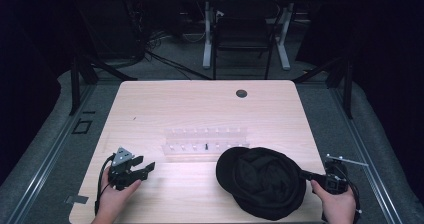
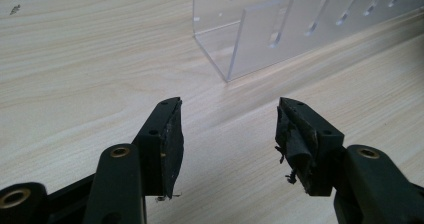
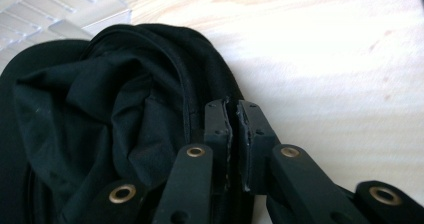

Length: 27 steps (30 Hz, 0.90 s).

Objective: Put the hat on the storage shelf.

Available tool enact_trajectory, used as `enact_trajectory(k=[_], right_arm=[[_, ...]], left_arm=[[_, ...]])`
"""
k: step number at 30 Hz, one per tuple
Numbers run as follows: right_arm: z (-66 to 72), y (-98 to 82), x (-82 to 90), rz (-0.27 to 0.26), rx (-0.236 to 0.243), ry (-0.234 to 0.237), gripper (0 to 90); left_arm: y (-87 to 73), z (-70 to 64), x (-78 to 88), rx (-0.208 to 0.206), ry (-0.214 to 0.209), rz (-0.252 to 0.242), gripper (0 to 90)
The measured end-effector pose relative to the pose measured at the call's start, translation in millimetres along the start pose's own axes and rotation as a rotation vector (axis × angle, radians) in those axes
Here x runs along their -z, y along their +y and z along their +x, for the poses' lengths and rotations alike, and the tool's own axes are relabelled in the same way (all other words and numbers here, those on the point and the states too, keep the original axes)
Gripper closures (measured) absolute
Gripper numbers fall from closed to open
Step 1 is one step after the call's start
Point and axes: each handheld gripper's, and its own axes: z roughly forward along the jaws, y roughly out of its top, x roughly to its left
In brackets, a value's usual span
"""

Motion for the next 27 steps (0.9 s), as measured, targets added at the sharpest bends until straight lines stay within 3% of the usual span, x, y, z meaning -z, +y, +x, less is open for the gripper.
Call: enact_trajectory(k=[13,16,18,19,23,27], right_arm=[[-12.0,28.4,-13.1,-0.004,0.0,-0.01,83.7],[-13.9,31.7,-12.4,0.029,0.017,-0.006,82.6],[-14.5,33.6,-10.1,0.064,0.032,-0.028,81.6],[-13.6,32.7,-12.2,0.043,0.009,-0.006,81.1],[-13.2,35.3,-8.3,0.093,0.034,-0.015,78.9],[-11.8,38.0,-2.8,0.159,0.06,-0.061,78.1]], left_arm=[[0.0,-0.7,-1.1,-0.008,0.002,0.011,44.5],[-0.3,-1.0,-1.8,-0.008,0.003,0.01,44.5],[-0.2,-1.4,-1.9,-0.008,0.001,0.009,44.5],[-0.2,-1.7,-2.0,-0.008,0.0,0.009,44.5],[-0.3,-2.0,-2.1,-0.009,0.0,0.009,44.5],[-0.3,-2.3,-2.2,-0.008,0.0,0.009,44.5]])
